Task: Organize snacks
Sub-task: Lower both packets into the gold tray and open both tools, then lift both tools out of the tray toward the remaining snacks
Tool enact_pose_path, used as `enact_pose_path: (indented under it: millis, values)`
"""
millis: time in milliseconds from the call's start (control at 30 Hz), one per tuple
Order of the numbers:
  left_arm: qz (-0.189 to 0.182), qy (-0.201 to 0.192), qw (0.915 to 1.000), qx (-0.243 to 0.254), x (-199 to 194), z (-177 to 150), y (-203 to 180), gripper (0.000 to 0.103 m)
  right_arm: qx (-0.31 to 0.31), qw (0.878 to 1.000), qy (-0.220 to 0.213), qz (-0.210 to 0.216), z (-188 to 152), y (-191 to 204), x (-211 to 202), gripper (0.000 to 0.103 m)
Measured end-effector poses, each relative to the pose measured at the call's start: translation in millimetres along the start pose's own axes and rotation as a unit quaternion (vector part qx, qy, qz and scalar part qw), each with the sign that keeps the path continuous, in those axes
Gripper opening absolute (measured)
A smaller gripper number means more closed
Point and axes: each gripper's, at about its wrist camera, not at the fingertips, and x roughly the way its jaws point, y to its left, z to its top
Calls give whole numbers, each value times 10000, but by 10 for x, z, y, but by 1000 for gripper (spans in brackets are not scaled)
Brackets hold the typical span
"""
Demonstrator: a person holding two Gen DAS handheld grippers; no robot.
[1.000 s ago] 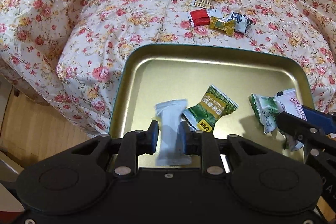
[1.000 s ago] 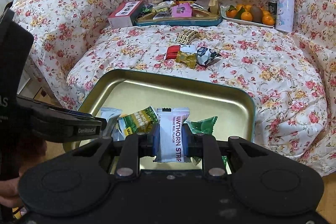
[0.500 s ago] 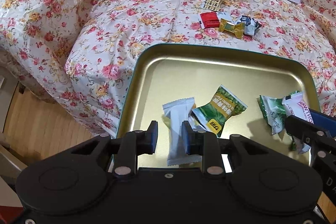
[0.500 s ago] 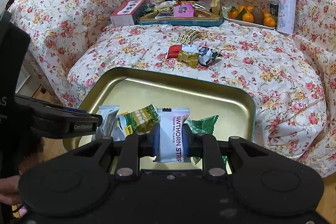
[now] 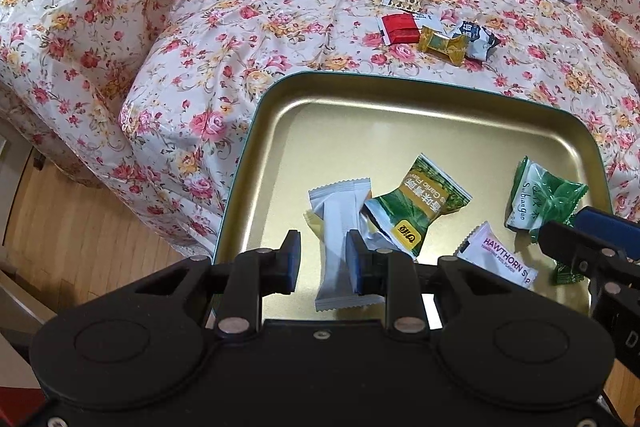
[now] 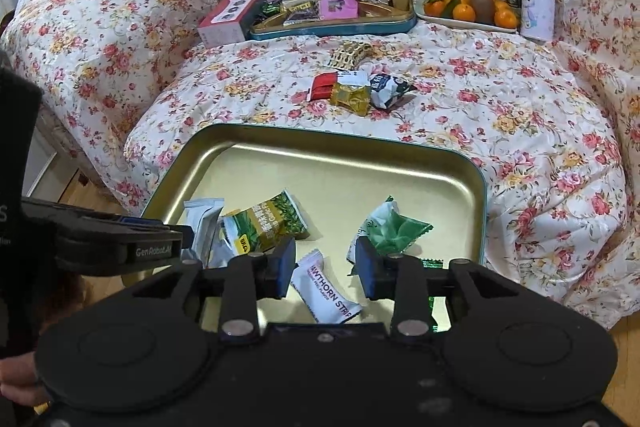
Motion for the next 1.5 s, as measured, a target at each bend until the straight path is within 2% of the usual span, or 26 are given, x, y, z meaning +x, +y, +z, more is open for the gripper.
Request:
enact_pose_path:
  millis: [700, 1100, 1333, 1500]
  values:
    - [61, -83, 9999, 81, 11, 14, -31, 36, 82, 9989, 181, -423, 19, -19, 41, 35]
    - [236, -319, 9990, 201, -16, 107, -60, 36, -49, 9970, -33, -773, 96, -93, -27, 35]
    - [259, -407, 9986, 200, 11, 242, -57, 36, 47, 9946, -211, -1017, 248, -266, -35, 36]
    - [260, -489, 9982, 228, 37, 402, -58, 36, 216, 9945, -275, -992, 408, -390, -7, 36]
